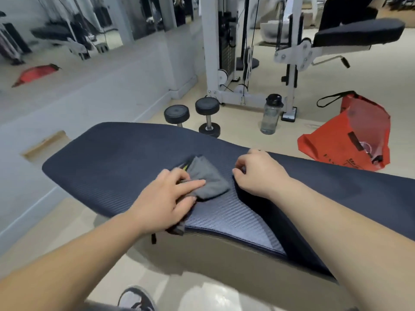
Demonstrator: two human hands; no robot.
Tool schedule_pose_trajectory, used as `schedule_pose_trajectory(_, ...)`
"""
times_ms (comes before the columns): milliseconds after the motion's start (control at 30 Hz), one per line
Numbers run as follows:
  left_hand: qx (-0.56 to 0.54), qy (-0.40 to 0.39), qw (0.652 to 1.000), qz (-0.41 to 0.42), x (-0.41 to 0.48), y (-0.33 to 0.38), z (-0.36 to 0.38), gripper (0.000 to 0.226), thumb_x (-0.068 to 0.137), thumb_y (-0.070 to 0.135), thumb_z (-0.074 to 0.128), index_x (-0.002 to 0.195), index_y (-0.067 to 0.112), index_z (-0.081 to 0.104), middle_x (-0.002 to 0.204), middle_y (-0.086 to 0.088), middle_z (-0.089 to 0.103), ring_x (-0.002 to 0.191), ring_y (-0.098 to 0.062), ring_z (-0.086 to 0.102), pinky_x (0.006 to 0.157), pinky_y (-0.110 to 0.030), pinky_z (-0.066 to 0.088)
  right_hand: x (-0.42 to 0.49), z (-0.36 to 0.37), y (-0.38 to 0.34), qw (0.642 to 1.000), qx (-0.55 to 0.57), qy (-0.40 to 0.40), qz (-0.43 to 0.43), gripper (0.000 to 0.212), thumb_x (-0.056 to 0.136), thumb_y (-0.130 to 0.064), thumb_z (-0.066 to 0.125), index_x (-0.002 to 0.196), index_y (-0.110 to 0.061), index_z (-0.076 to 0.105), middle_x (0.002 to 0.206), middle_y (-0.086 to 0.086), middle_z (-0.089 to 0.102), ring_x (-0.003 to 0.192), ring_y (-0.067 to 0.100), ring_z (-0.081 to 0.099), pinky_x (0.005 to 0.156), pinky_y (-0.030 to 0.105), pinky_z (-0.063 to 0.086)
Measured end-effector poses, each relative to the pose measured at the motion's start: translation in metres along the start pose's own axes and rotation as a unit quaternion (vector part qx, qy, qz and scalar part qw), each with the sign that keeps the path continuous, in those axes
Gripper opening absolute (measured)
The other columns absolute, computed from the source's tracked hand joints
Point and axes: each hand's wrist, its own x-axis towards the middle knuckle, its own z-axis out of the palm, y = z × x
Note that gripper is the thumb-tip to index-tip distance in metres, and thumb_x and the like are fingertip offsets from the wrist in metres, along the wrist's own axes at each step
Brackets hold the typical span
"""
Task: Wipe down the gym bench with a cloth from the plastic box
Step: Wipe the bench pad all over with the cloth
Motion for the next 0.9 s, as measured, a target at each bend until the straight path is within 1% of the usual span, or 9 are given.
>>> schedule_pose_trajectory(67, 0.021, 0.055, 0.971, -0.234, 0.005, -0.015, 0.004, 0.046, 0.094, 0.052, 0.045, 0.138, 0.044, 0.055, 0.124, 0.007, 0.048, 0.108, -0.024, 0.043, 0.091, -0.042, 0.051, 0.004, 0.003, -0.002, 1.0, -0.005, 0.007, 0.002, 0.029, 0.097, -0.042, 0.053, 0.107, -0.024, 0.074, 0.11, 0.0, 0.059, 0.116, 0.026, 0.056, 0.091, 0.043, 0.055)
schedule_pose_trajectory(133, 0.079, 0.063, 0.934, -0.342, 0.009, 0.001, 0.008, 0.047, 0.095, 0.05, 0.045, 0.139, 0.037, 0.054, 0.127, -0.002, 0.047, 0.11, -0.033, 0.042, 0.094, -0.045, 0.048, 0.007, 0.002, 0.003, 0.999, -0.002, 0.033, 0.016, 0.029, 0.098, -0.041, 0.052, 0.105, -0.023, 0.074, 0.106, 0.0, 0.058, 0.112, 0.025, 0.058, 0.086, 0.041, 0.055)
schedule_pose_trajectory(200, 0.107, 0.057, 0.952, -0.28, 0.008, 0.03, 0.01, 0.048, 0.095, 0.051, 0.043, 0.14, 0.036, 0.049, 0.127, -0.005, 0.045, 0.111, -0.033, 0.041, 0.092, -0.046, 0.049, 0.011, 0.0, 0.011, 0.998, -0.006, 0.052, 0.04, 0.03, 0.098, -0.039, 0.051, 0.106, -0.022, 0.074, 0.105, 0.0, 0.057, 0.109, 0.026, 0.058, 0.082, 0.038, 0.053)
schedule_pose_trajectory(267, 0.056, 0.027, 0.988, -0.138, 0.002, 0.048, 0.01, 0.051, 0.095, 0.056, 0.039, 0.143, 0.041, 0.042, 0.125, 0.002, 0.042, 0.112, -0.026, 0.04, 0.089, -0.044, 0.052, 0.013, -0.002, 0.021, 0.997, -0.005, 0.059, 0.058, 0.03, 0.098, -0.037, 0.05, 0.109, -0.021, 0.074, 0.106, 0.001, 0.058, 0.109, 0.027, 0.058, 0.082, 0.039, 0.052)
schedule_pose_trajectory(367, 0.017, -0.056, 0.998, 0.007, 0.024, 0.025, 0.001, 0.052, 0.094, 0.06, 0.033, 0.146, 0.05, 0.036, 0.12, 0.01, 0.04, 0.111, -0.017, 0.041, 0.085, -0.039, 0.053, 0.012, -0.003, 0.034, 0.995, 0.002, 0.063, 0.074, 0.03, 0.098, -0.036, 0.05, 0.112, -0.021, 0.073, 0.11, 0.001, 0.06, 0.113, 0.026, 0.057, 0.085, 0.042, 0.054)
schedule_pose_trajectory(567, 0.046, -0.058, 0.968, -0.238, 0.118, 0.06, 0.027, 0.052, 0.1, 0.047, 0.033, 0.149, 0.031, 0.034, 0.135, -0.008, 0.033, 0.129, -0.036, 0.03, 0.092, -0.05, 0.045, 0.011, -0.006, 0.054, 0.989, 0.074, 0.1, 0.082, 0.036, 0.099, -0.029, 0.05, 0.13, -0.019, 0.066, 0.13, 0.005, 0.067, 0.124, 0.027, 0.058, 0.102, 0.046, 0.05)
schedule_pose_trajectory(767, -0.034, -0.069, 0.991, 0.11, 0.137, 0.106, 0.042, 0.035, 0.094, 0.044, 0.042, 0.126, 0.038, 0.057, 0.124, 0.003, 0.043, 0.112, -0.024, 0.038, 0.091, -0.042, 0.049, 0.016, -0.006, 0.063, 0.976, 0.104, 0.153, 0.117, 0.04, 0.104, -0.021, 0.044, 0.141, -0.012, 0.057, 0.143, 0.012, 0.061, 0.133, 0.03, 0.054, 0.109, 0.044, 0.045)
schedule_pose_trajectory(833, -0.036, -0.079, 0.989, 0.119, 0.148, 0.071, 0.038, 0.044, 0.094, 0.047, 0.042, 0.137, 0.048, 0.05, 0.127, 0.006, 0.043, 0.118, -0.02, 0.038, 0.097, -0.038, 0.044, 0.019, -0.002, 0.058, 0.977, 0.1, 0.153, 0.107, 0.038, 0.103, -0.02, 0.045, 0.138, -0.013, 0.06, 0.14, 0.01, 0.062, 0.132, 0.029, 0.054, 0.108, 0.044, 0.046)
schedule_pose_trajectory(900, -0.007, -0.071, 0.996, 0.044, 0.155, 0.024, 0.032, 0.051, 0.094, 0.05, 0.038, 0.144, 0.051, 0.042, 0.13, 0.006, 0.042, 0.123, -0.022, 0.036, 0.104, -0.043, 0.044, 0.022, 0.001, 0.051, 0.983, 0.087, 0.139, 0.087, 0.036, 0.102, -0.022, 0.046, 0.133, -0.015, 0.063, 0.136, 0.008, 0.064, 0.129, 0.028, 0.056, 0.107, 0.043, 0.047)
